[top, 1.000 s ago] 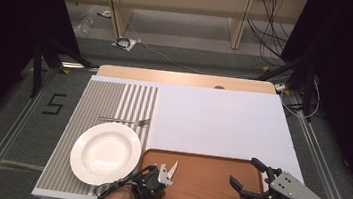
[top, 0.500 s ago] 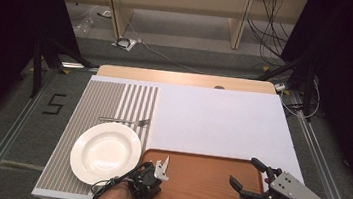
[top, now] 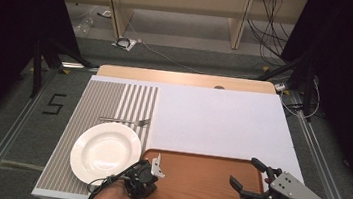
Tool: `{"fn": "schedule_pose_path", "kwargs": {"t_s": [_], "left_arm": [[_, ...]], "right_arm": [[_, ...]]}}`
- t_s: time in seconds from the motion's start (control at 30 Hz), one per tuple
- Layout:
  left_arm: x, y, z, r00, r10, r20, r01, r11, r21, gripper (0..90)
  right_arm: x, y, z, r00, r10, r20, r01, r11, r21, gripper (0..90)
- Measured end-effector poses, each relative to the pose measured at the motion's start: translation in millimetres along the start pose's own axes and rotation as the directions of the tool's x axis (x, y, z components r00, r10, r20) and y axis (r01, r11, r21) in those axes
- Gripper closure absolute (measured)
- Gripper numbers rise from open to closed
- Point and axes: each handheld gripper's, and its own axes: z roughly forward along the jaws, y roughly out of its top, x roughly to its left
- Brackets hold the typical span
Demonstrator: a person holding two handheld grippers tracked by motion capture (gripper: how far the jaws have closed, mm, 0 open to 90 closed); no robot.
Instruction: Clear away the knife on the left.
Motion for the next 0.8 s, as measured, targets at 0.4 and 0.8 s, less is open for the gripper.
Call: {"fn": "schedule_pose_path", "kwargs": {"t_s": [0.4,0.8], "left_arm": [[7.7,-3.6,-1.9,0.9998,-0.021,-0.009,0.021,0.9997,0.011,89.2],[11.7,-6.7,-3.6,0.9992,-0.039,0.007,0.039,0.999,0.022,89.2]], "right_arm": [[0.2,-0.3,0.7,1.0,0.002,-0.005,-0.002,1.0,-0.004,15.2],[0.2,-0.1,0.1,1.0,0.001,-0.002,-0.001,1.0,-0.001,15.2]]}}
